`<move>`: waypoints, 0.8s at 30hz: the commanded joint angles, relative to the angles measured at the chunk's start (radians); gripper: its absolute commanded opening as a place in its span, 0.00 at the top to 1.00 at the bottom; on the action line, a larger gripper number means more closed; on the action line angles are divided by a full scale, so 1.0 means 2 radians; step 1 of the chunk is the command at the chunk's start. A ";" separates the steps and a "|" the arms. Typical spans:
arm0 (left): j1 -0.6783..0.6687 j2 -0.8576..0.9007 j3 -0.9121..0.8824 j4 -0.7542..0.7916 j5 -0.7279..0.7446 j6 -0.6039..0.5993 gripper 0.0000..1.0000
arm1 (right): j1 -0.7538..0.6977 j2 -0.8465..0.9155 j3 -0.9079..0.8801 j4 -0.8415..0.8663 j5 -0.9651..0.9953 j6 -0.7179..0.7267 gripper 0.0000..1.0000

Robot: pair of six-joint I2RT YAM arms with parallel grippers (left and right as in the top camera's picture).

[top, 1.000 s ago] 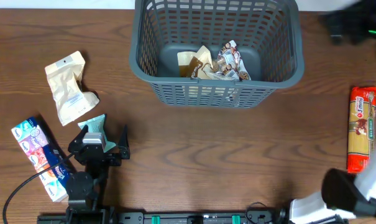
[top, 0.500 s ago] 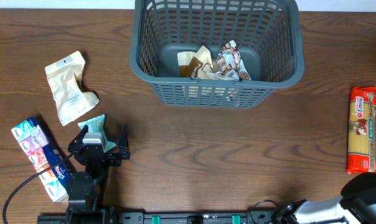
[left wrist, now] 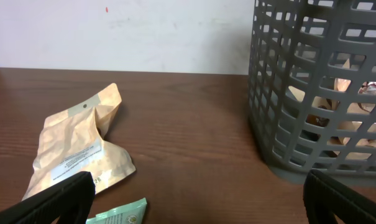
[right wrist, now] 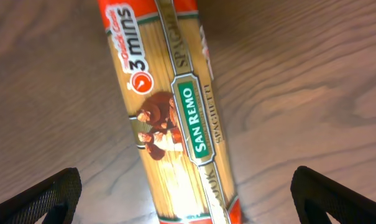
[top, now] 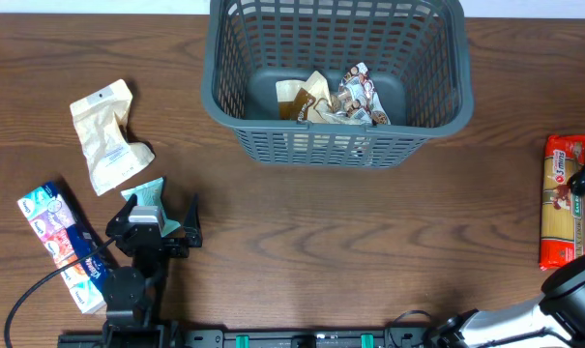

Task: Pack container
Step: 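Move the right gripper down to the spaghetti packet and grasp it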

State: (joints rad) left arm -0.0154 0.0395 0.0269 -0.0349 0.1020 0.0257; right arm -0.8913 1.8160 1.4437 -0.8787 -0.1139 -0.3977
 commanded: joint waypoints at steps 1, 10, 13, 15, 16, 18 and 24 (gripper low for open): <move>-0.002 0.002 -0.011 -0.010 0.011 -0.003 0.01 | 0.001 0.029 -0.005 0.006 0.002 -0.002 0.01; -0.002 0.002 -0.011 -0.010 0.011 -0.003 0.01 | 0.026 0.100 -0.005 0.027 0.006 -0.026 0.01; -0.002 0.002 -0.011 -0.010 0.011 -0.003 0.01 | 0.033 0.113 -0.005 0.035 0.006 -0.027 0.01; -0.002 0.002 -0.011 -0.010 0.011 -0.003 0.01 | 0.036 0.123 -0.005 0.037 0.006 -0.033 0.01; -0.002 0.002 -0.011 -0.010 0.011 -0.003 0.01 | 0.037 0.128 -0.005 0.037 0.006 -0.036 0.01; -0.002 0.002 -0.011 -0.010 0.011 -0.003 0.01 | 0.038 0.137 -0.005 0.038 0.006 -0.038 0.01; -0.002 0.002 -0.011 -0.010 0.011 -0.003 0.01 | 0.038 0.157 -0.005 0.038 0.006 -0.038 0.01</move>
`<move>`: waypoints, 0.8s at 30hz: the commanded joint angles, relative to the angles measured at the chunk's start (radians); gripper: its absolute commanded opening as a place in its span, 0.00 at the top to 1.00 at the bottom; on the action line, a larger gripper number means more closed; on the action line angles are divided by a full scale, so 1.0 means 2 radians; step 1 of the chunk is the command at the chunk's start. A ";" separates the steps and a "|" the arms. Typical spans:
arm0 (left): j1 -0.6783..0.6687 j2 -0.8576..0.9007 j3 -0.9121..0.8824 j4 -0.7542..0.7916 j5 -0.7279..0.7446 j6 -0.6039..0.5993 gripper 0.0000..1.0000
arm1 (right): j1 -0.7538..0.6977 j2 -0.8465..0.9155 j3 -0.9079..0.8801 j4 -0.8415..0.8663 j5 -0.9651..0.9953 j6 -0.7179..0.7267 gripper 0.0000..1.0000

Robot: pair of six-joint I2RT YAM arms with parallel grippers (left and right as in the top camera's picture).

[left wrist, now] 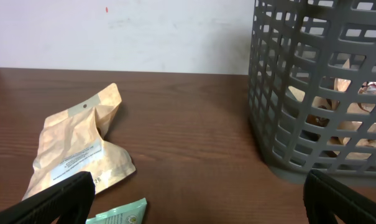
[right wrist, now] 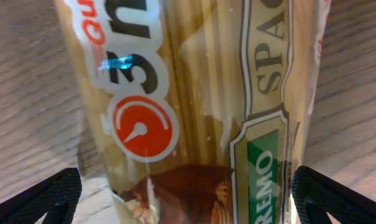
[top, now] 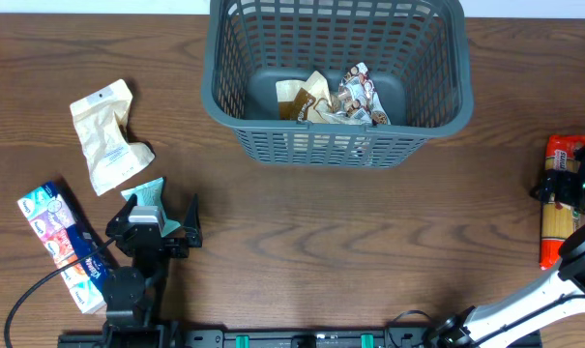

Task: Pack container
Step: 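Move the right gripper down to the spaghetti packet and grasp it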

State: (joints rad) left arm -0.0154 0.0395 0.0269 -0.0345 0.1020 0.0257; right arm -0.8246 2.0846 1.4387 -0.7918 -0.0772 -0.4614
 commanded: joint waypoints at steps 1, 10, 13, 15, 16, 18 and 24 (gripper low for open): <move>-0.002 0.002 -0.011 -0.010 0.011 -0.003 0.01 | 0.005 0.022 -0.003 -0.004 -0.012 -0.006 0.01; -0.002 0.002 -0.011 -0.010 0.011 -0.003 0.01 | 0.004 0.022 -0.004 0.003 -0.011 -0.008 0.13; -0.002 0.002 -0.011 -0.010 0.011 -0.003 0.01 | 0.004 0.023 -0.007 0.004 -0.008 -0.010 0.10; -0.002 0.002 -0.011 -0.010 0.011 -0.003 0.01 | 0.004 0.023 -0.010 0.005 -0.004 -0.010 0.09; -0.002 0.002 -0.011 -0.010 0.011 -0.003 0.01 | 0.004 0.023 -0.012 0.005 -0.002 -0.010 0.11; -0.002 0.002 -0.011 -0.010 0.011 -0.003 0.01 | 0.004 0.023 -0.015 0.006 -0.001 -0.010 0.14; -0.002 0.002 -0.011 -0.010 0.011 -0.003 0.01 | 0.005 0.024 -0.020 0.006 -0.001 -0.010 0.35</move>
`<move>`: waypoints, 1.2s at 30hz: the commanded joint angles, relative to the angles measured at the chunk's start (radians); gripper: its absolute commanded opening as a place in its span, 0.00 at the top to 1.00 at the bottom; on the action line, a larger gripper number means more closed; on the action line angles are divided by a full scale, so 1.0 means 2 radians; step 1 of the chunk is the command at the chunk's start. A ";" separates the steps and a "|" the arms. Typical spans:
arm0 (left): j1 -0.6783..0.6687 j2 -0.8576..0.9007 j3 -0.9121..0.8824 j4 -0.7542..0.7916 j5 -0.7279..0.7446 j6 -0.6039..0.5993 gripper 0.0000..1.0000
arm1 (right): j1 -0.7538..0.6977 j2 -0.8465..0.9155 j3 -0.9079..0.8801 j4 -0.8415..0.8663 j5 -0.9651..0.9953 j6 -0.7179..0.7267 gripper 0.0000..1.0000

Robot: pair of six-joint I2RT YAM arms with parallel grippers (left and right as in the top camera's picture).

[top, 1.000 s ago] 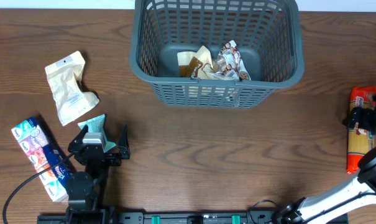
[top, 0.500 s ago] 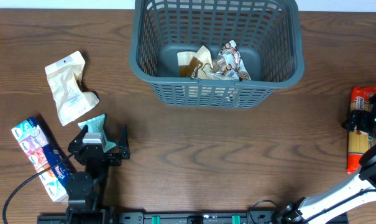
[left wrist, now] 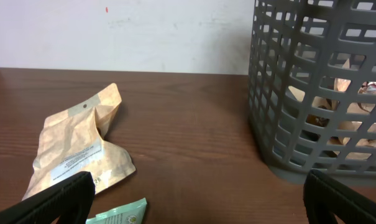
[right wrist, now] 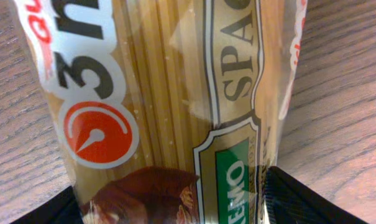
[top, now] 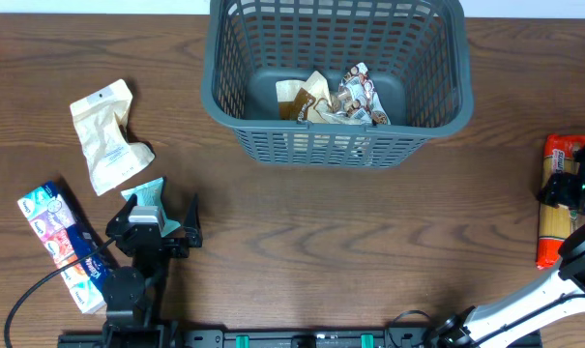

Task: Pack container
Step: 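Move the right gripper down to the spaghetti packet and grasp it, then lift the spaghetti packet and lower it into the basket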

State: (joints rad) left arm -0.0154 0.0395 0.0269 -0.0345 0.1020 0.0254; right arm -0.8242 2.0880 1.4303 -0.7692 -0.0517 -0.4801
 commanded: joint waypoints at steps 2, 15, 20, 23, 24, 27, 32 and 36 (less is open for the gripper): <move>-0.002 0.002 -0.011 -0.008 0.011 -0.003 0.01 | 0.004 0.022 -0.016 -0.006 -0.016 0.000 0.46; -0.002 0.002 -0.011 -0.002 0.011 -0.003 0.01 | 0.040 0.021 -0.003 -0.007 -0.075 0.007 0.99; -0.002 0.002 -0.011 -0.002 0.011 -0.003 0.01 | 0.077 -0.004 0.048 -0.028 -0.108 0.008 0.99; -0.002 0.002 -0.011 -0.002 0.011 -0.003 0.01 | 0.106 -0.032 0.114 -0.051 -0.115 0.013 0.99; -0.002 0.002 -0.011 -0.002 0.011 -0.003 0.01 | 0.115 -0.042 0.139 -0.057 -0.115 0.016 0.99; -0.002 0.002 -0.011 -0.002 0.011 -0.003 0.01 | 0.145 -0.072 0.217 -0.066 -0.115 0.026 0.99; -0.002 0.002 -0.011 -0.003 0.011 -0.003 0.02 | 0.202 -0.109 0.348 -0.067 -0.115 0.030 0.99; -0.002 0.002 -0.011 -0.003 0.011 -0.014 0.01 | 0.253 -0.122 0.420 -0.082 -0.115 0.004 0.99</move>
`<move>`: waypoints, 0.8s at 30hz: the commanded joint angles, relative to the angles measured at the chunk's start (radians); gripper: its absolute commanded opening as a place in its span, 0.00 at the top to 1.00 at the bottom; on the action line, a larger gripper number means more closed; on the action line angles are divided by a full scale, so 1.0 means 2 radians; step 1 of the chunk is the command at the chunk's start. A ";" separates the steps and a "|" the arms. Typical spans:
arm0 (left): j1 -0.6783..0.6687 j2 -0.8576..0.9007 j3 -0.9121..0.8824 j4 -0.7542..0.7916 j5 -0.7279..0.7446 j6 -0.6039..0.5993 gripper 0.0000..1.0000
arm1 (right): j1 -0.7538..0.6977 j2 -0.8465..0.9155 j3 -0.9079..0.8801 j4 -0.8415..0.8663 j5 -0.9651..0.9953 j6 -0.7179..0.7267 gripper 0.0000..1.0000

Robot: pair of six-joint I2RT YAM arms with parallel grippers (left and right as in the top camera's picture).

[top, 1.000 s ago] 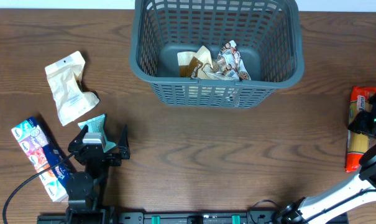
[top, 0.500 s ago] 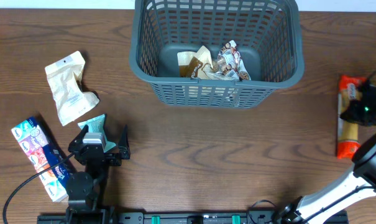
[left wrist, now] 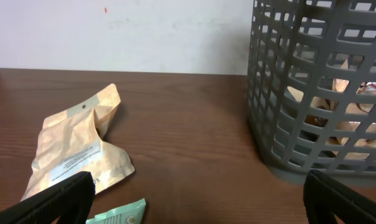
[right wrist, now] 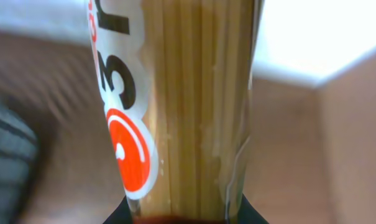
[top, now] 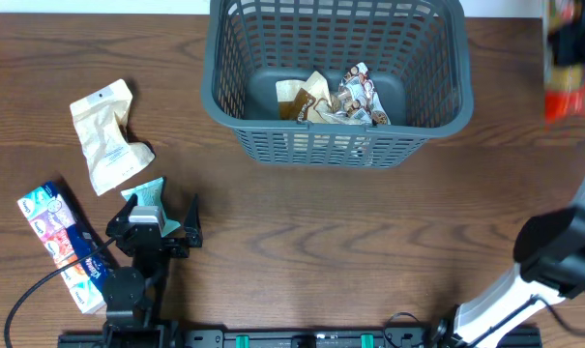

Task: Pack container
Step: 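Lift the spaghetti packet and lower it into the basket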

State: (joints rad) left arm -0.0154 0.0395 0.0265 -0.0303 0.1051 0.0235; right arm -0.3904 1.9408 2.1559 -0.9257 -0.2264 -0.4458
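The grey mesh basket (top: 336, 77) stands at the back middle, holding two snack packets (top: 331, 97). My right gripper (top: 570, 43) is raised at the far right, level with the basket, shut on the spaghetti pack (right wrist: 175, 106), which fills the right wrist view; in the overhead view the spaghetti pack (top: 566, 72) is blurred. My left gripper (top: 164, 220) rests open near the front left, its fingertips (left wrist: 57, 199) dark at the frame corners. A beige pouch (top: 108, 135), a mint packet (top: 149, 198) and a blue-white packet (top: 60, 242) lie on the table at the left.
The basket wall (left wrist: 318, 93) rises at the right of the left wrist view, with the beige pouch (left wrist: 76, 149) at the left. Brown wooden tabletop (top: 369, 242) stretches between the two arms. A black cable (top: 31, 290) trails from the left arm.
My right gripper held the spaghetti pack low at the right edge of the table; now it holds the pack lifted, farther back and level with the basket. The left arm is unchanged.
The spaghetti pack lay on the table at the right with my right gripper open above it. Then the gripper was down around the pack, then shut on it. Now the pack is up off the table, beside the basket. The left arm stayed still.
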 commanded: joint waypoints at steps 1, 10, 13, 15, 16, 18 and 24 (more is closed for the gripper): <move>-0.002 0.002 -0.011 -0.005 0.009 -0.020 0.01 | 0.051 -0.049 0.072 -0.009 -0.027 -0.024 0.99; -0.002 0.002 -0.011 -0.006 0.009 -0.033 0.01 | 0.216 -0.047 0.119 -0.038 -0.028 -0.242 0.99; -0.002 0.002 -0.011 -0.006 0.009 -0.033 0.01 | 0.264 -0.038 0.119 -0.058 -0.057 -0.307 0.94; -0.002 0.002 -0.011 -0.006 0.009 -0.033 0.01 | 0.285 -0.031 0.119 -0.068 -0.067 -0.335 0.91; -0.002 0.002 -0.011 -0.006 0.009 -0.033 0.01 | 0.294 -0.027 0.119 -0.069 -0.069 -0.335 0.92; -0.002 0.002 -0.011 -0.006 0.009 -0.033 0.01 | 0.311 -0.017 0.118 -0.075 -0.073 -0.335 0.92; -0.002 0.002 -0.011 -0.006 0.009 -0.033 0.01 | 0.344 0.039 0.118 -0.107 -0.072 -0.335 0.94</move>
State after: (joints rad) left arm -0.0154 0.0395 0.0265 -0.0311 0.1055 -0.0299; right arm 0.2779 1.9839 2.3734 -1.1389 -0.3450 -1.0832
